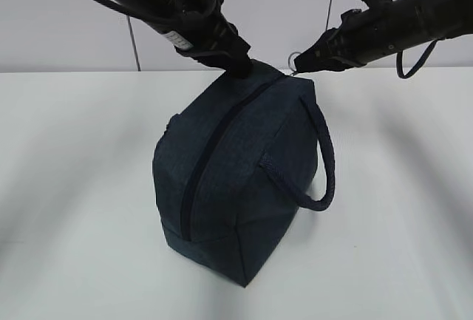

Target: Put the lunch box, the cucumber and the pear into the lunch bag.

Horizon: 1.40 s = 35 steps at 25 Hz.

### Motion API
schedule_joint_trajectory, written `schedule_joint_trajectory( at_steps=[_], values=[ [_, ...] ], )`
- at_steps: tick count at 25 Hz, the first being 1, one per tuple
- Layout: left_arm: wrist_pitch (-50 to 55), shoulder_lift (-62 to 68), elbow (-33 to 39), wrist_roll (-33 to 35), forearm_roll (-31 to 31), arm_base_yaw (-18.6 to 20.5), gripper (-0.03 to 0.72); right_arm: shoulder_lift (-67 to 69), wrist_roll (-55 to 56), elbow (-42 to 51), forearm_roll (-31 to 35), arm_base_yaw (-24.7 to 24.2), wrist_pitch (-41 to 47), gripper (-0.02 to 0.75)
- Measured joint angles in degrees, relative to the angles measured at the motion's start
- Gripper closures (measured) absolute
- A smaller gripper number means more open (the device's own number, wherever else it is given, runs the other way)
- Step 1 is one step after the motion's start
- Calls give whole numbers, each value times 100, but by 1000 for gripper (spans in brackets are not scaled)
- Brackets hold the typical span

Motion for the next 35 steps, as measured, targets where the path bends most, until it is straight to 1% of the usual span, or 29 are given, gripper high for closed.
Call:
schedule_joint_trajectory(
  at_steps=[11, 17, 22, 32, 34, 35],
  values=[
    [278, -115, 0, 0, -52, 0, 664, 358, 13, -11, 37, 0, 20, 738],
    [406, -278, 0, 8, -16, 0, 664, 572, 2, -11, 107, 0, -124, 738],
    [405, -330, 5, 29, 57, 0, 664, 761, 14, -44, 322, 11, -124, 738],
    [458, -335, 5, 63, 166, 0, 664, 824, -26, -44, 510, 11, -82, 738],
    [515, -330, 5, 5, 232, 0, 664, 792, -60, -44, 510, 11, -82, 726],
    [537, -324, 5, -62, 255, 0, 664, 775, -86, -44, 488, 11, -94, 702]
  ],
)
